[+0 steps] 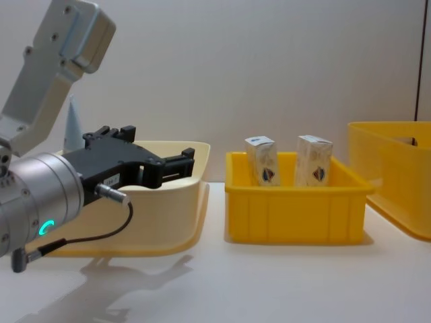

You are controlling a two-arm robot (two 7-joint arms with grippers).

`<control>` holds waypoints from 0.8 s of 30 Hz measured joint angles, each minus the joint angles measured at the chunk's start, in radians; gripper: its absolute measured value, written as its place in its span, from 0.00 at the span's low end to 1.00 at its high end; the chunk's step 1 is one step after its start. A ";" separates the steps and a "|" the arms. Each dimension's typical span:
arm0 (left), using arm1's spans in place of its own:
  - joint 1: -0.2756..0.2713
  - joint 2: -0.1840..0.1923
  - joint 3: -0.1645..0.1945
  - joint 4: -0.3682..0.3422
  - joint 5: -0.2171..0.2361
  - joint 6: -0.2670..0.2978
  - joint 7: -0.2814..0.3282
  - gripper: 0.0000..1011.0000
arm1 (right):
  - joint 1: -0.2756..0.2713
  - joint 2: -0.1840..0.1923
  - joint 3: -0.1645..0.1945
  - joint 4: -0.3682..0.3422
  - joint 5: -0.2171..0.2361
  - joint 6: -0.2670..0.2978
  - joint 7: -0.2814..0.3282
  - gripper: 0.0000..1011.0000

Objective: Bimanual collaborative sorting of washing and personal care products

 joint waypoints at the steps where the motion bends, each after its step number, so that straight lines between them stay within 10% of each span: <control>1: 0.000 0.000 0.000 0.000 0.000 0.000 0.000 0.99 | 0.002 -0.004 0.000 0.011 -0.005 0.006 -0.007 0.44; 12: 0.000 0.000 0.000 0.000 0.000 0.000 0.000 0.99 | 0.012 -0.022 -0.001 0.058 -0.030 0.034 -0.039 0.44; 24: 0.000 0.000 0.000 0.000 0.000 0.000 0.000 0.99 | 0.018 -0.030 -0.002 0.081 -0.041 0.047 -0.052 0.81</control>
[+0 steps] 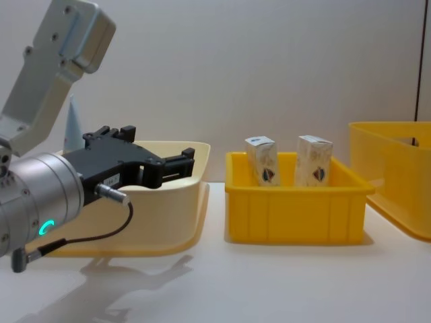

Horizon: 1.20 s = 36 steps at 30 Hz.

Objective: Bimanual collaborative sorting of washing and personal care products

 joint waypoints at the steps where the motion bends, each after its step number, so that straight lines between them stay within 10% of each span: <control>1: 0.000 0.000 0.000 0.000 0.000 0.000 0.000 0.99 | 0.000 0.000 0.000 0.001 0.000 0.000 -0.001 0.82; 7: 0.000 0.000 0.000 0.000 0.000 0.000 0.000 0.99 | 0.001 -0.002 0.000 0.005 -0.003 0.002 -0.004 0.98; 36: 0.000 0.000 0.000 0.000 0.000 0.000 0.000 0.99 | -0.033 -0.011 0.022 -0.073 0.016 -0.150 0.030 0.99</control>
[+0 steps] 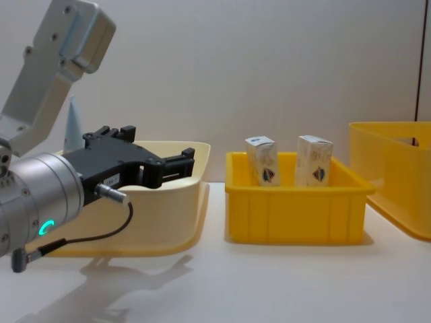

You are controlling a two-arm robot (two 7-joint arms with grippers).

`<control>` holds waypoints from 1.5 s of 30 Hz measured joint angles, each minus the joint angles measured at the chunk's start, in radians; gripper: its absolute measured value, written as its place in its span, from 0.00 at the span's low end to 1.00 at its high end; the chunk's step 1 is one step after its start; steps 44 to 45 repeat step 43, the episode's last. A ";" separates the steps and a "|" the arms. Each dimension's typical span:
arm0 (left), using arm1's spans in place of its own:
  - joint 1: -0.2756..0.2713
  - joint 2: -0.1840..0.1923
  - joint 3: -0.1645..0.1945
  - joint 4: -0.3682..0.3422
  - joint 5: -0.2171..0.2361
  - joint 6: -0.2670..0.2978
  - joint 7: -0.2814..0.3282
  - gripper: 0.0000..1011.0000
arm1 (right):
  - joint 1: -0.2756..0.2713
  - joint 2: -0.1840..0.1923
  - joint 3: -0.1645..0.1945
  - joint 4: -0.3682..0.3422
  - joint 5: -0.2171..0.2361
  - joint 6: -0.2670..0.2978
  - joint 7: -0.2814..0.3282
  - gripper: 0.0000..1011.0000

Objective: Bimanual collaborative sorting of washing and personal care products

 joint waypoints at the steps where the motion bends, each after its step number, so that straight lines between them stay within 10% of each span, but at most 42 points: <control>1: 0.000 0.000 0.000 0.000 0.000 0.000 0.000 0.99 | -0.002 0.001 -0.001 -0.001 0.001 0.000 0.001 0.99; 45: 0.000 0.000 0.000 0.000 0.000 0.000 0.000 0.99 | -0.344 0.225 -0.262 -0.272 0.279 -0.068 0.264 0.99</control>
